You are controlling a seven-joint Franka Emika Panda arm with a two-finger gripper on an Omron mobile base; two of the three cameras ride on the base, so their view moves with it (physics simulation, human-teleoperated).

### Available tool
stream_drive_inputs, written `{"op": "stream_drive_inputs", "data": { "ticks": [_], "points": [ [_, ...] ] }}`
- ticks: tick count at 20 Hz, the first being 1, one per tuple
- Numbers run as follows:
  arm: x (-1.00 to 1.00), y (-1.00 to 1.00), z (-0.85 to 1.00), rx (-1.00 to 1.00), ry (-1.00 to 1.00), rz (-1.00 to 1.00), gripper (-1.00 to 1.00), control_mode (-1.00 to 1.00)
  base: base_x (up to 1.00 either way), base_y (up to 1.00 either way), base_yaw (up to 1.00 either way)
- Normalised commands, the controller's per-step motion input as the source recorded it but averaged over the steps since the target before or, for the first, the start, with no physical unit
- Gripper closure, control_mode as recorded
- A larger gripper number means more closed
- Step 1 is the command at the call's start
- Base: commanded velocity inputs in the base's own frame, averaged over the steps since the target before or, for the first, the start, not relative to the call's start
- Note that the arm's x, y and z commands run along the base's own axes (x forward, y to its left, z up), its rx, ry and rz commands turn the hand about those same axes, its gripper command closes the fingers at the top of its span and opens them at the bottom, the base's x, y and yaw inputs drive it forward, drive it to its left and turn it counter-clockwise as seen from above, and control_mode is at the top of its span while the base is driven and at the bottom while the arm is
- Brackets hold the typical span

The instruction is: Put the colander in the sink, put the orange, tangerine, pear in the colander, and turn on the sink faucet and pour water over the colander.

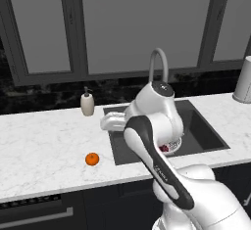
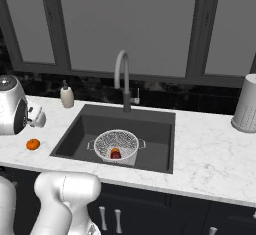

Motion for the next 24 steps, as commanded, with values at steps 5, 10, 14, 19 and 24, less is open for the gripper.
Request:
{"op": "stream_drive_inputs", "data": {
  "ticks": [5,10,14,19,24],
  "points": [
    [-0.05,0.48,-0.3,0.08,-0.02,-0.05,-1.0,-1.0,0.0,0.0,0.0],
    [-0.02,0.31,-0.05,0.06,-0.13,-0.23,-1.0,-1.0,0.0,0.0,0.0],
    [-0.04,0.28,-0.24,-0.04,0.0,-0.14,-1.0,-1.0,0.0,0.0,0.0],
    [-0.03,0.0,-0.15,-0.05,0.25,-0.13,-1.0,-1.0,0.0,0.0,0.0],
    [0.08,0.01,-0.05,-0.01,0.27,-0.01,-1.0,-1.0,0.0,0.0,0.0]
  ]
}}
